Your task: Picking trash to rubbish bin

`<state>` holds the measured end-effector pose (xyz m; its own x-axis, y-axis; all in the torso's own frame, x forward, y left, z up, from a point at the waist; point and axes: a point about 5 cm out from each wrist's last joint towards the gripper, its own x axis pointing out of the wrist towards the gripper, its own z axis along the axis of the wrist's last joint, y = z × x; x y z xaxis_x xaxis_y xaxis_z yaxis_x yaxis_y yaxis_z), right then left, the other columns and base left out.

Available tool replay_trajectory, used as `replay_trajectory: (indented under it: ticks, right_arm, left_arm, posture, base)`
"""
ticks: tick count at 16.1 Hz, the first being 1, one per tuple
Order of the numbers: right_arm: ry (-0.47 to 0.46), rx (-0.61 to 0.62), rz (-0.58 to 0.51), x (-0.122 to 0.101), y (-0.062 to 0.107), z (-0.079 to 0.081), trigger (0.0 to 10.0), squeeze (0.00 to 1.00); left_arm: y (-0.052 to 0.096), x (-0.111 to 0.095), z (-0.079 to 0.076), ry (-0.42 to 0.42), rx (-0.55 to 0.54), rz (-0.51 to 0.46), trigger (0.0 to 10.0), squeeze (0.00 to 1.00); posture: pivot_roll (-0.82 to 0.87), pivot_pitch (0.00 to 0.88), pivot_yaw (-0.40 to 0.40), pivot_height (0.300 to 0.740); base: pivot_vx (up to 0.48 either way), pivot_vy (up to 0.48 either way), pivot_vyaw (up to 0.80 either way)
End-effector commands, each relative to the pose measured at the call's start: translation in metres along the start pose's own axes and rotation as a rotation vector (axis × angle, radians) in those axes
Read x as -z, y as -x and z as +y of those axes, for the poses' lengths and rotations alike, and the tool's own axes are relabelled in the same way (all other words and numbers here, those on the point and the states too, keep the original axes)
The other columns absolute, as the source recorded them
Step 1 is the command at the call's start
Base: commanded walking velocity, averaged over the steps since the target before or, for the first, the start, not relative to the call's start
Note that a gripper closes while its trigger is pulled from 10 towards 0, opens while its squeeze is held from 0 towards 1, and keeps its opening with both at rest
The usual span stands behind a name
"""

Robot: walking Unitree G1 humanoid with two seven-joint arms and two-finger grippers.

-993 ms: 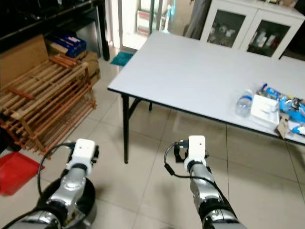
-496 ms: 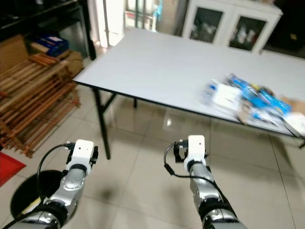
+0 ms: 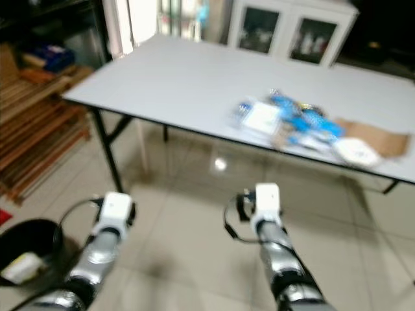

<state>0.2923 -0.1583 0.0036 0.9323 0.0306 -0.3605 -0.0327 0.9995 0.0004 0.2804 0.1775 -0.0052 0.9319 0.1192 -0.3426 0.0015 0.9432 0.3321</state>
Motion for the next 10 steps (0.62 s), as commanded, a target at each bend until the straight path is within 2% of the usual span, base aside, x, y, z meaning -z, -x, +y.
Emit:
replay_trajectory:
  ticks: [1, 6, 10]
  right_arm:
    - [0.004, -0.008, -0.018, -0.006, -0.002, 0.002, 10.0, 0.00]
    - [0.000, -0.009, -0.022, -0.007, -0.003, 0.001, 10.0, 0.00]
    - [-0.001, -0.018, -0.041, -0.013, -0.005, 0.002, 10.0, 0.00]
  left_arm:
    - [-0.003, -0.006, 0.003, -0.004, -0.010, -0.022, 10.0, 0.00]
    - [-0.004, -0.008, 0.004, 0.002, -0.014, -0.023, 10.0, 0.00]
    - [-0.008, -0.016, 0.005, 0.025, 0.012, -0.035, 10.0, 0.00]
  posture:
    - [0.01, 0.010, -0.094, 0.740]
    - [0.00, 0.025, -0.094, 0.740]
    - [0.01, 0.029, -0.095, 0.740]
  base:
    - [0.000, -0.382, 0.00]
    - [0.000, -0.364, 0.00]
    - [0.000, 0.000, 0.00]
